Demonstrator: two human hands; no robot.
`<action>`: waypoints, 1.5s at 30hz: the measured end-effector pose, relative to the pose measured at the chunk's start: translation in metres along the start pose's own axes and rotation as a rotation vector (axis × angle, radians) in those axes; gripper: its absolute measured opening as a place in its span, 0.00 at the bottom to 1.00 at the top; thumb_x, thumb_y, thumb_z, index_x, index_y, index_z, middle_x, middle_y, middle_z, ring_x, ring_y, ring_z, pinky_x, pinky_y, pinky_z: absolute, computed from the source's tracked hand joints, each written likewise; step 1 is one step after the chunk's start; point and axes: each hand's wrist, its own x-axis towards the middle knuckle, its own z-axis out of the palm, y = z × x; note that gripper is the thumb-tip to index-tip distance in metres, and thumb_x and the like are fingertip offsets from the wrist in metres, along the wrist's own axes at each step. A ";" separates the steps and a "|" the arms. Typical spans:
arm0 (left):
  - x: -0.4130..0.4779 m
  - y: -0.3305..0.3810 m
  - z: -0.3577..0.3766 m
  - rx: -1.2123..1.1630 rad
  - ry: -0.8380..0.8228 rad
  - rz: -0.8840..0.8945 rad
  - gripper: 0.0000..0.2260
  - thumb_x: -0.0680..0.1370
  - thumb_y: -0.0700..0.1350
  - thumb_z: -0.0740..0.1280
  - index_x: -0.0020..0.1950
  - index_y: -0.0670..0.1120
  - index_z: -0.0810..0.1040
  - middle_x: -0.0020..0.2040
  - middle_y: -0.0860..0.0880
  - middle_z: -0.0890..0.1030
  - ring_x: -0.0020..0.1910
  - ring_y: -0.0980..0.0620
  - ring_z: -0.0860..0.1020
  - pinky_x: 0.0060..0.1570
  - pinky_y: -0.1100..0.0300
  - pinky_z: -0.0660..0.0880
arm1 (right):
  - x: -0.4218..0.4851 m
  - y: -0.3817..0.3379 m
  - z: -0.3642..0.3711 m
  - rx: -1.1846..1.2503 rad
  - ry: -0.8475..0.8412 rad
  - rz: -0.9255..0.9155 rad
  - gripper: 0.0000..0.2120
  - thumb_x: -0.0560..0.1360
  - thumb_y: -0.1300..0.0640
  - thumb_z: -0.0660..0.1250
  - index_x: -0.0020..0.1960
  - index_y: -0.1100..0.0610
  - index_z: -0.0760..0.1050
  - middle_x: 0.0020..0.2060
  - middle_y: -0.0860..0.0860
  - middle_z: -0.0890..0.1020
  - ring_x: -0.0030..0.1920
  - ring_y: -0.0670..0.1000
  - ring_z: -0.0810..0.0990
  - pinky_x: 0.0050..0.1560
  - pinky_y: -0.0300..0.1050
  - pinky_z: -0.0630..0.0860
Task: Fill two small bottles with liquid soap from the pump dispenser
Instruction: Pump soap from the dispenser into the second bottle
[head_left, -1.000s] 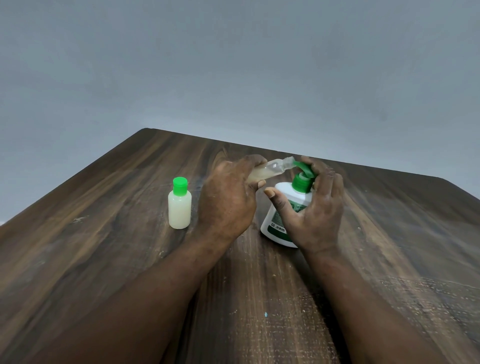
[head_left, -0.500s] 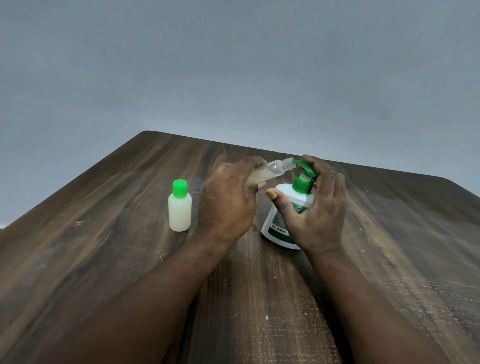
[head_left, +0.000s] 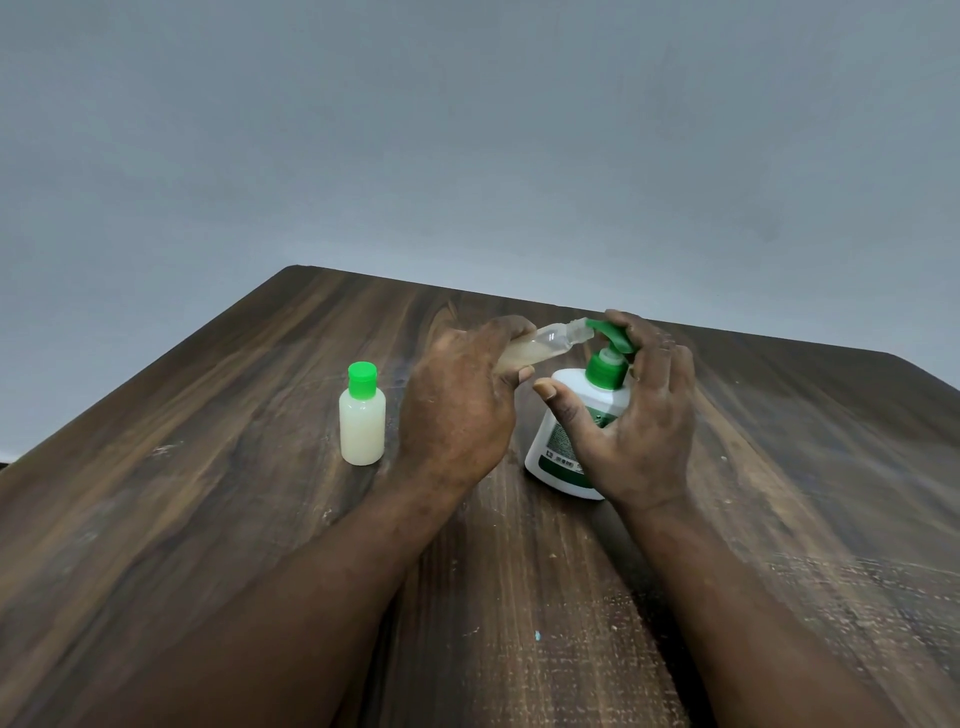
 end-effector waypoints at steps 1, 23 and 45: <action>0.000 0.000 0.000 -0.001 0.001 0.000 0.15 0.80 0.53 0.70 0.66 0.62 0.75 0.55 0.53 0.81 0.48 0.59 0.74 0.38 0.73 0.62 | 0.000 0.000 0.000 -0.003 -0.001 0.000 0.41 0.73 0.27 0.69 0.70 0.59 0.75 0.58 0.52 0.78 0.57 0.53 0.75 0.55 0.55 0.78; 0.001 0.004 -0.004 -0.015 0.017 -0.012 0.16 0.80 0.52 0.71 0.66 0.63 0.75 0.53 0.53 0.80 0.46 0.59 0.73 0.38 0.74 0.60 | 0.004 -0.008 -0.005 0.053 0.036 -0.113 0.39 0.78 0.29 0.65 0.73 0.62 0.75 0.68 0.55 0.79 0.69 0.55 0.77 0.68 0.52 0.75; -0.002 0.007 -0.004 -0.050 0.024 0.003 0.16 0.79 0.51 0.73 0.66 0.59 0.77 0.55 0.53 0.82 0.48 0.59 0.74 0.40 0.75 0.61 | 0.013 -0.013 -0.006 0.320 0.169 0.099 0.08 0.81 0.61 0.66 0.57 0.58 0.82 0.56 0.53 0.81 0.58 0.55 0.82 0.53 0.57 0.81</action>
